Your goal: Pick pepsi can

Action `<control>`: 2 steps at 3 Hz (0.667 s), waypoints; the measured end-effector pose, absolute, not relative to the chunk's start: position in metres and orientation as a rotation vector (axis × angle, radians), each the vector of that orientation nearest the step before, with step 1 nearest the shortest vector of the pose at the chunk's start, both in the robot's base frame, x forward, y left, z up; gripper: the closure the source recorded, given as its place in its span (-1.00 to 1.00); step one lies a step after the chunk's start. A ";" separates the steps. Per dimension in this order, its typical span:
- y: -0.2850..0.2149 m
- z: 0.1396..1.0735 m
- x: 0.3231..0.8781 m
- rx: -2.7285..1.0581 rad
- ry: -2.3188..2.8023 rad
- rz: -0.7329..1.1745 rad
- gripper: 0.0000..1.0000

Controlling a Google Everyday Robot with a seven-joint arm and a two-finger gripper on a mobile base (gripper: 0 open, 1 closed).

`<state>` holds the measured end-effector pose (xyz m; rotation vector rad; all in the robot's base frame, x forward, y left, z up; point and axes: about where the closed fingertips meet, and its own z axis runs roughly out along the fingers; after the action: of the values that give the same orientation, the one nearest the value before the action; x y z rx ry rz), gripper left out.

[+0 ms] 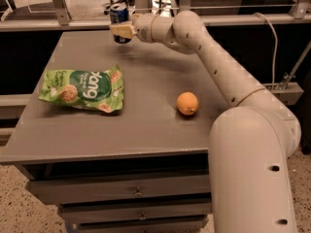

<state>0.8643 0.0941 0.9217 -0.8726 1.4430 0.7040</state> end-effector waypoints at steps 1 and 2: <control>0.052 0.949 0.855 -0.902 1.386 0.774 1.00; 0.032 0.971 0.837 -0.972 1.317 0.847 1.00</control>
Offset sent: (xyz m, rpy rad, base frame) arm -0.1016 -0.0921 0.0504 -0.0416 0.0058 0.6070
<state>0.8365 0.0319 0.9707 -0.9723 1.3172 0.8471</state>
